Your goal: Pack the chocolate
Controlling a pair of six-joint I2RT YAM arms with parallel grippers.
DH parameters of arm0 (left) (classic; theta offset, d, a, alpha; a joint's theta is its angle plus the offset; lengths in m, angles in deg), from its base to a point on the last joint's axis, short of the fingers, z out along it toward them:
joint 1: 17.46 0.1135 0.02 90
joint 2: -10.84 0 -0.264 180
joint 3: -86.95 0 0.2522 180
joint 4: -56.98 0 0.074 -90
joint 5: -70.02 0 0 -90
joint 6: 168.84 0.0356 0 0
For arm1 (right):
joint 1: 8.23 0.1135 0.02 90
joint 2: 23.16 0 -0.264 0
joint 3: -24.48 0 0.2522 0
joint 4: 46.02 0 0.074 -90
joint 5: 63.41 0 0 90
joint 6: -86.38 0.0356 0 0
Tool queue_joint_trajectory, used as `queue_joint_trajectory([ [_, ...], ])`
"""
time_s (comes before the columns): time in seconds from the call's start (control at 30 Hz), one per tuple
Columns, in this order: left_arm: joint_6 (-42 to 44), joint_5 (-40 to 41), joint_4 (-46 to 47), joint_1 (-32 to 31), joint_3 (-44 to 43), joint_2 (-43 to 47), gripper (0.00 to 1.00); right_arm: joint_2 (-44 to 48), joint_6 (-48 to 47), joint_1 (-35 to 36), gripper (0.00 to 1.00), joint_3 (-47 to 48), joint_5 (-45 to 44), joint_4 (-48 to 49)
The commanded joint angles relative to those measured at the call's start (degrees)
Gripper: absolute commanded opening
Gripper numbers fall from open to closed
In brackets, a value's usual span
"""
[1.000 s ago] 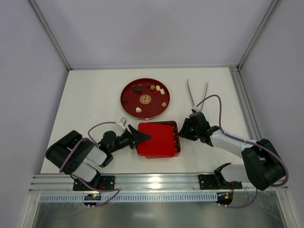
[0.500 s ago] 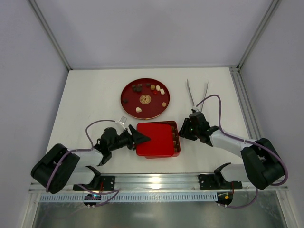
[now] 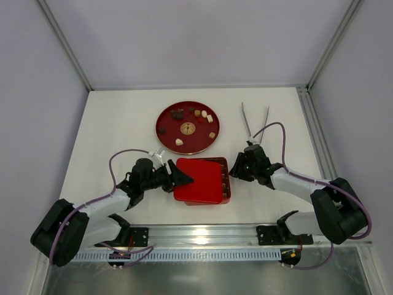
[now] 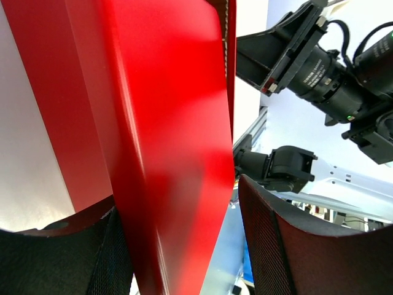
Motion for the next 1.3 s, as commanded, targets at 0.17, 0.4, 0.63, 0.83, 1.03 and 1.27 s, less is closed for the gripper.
queue_joint_trajectory([
  [0.17,7.92,2.54,-17.20,1.09,-4.06,3.24,0.61,-1.05,0.66,0.51,0.43,-0.54,-0.66,2.82],
  [0.4,10.21,2.55,-20.12,2.06,-4.51,5.09,0.63,-1.31,0.66,0.69,0.44,-0.89,-0.66,3.35],
  [0.63,9.33,-1.23,-16.61,4.25,-4.24,7.29,0.61,-2.10,0.75,0.77,0.44,-1.24,-0.40,3.44],
  [0.83,6.43,-6.15,-11.59,6.63,-3.19,8.17,0.59,-2.89,0.83,0.86,0.43,-1.24,-0.05,5.72],
  [1.03,6.69,-9.14,-12.12,10.32,-2.40,8.96,0.58,-3.24,0.84,1.13,0.43,-1.33,-0.05,6.08],
  [1.27,7.31,-11.43,-13.61,14.10,-1.43,11.33,0.59,-3.51,1.01,1.30,0.43,-1.59,-0.14,6.60],
])
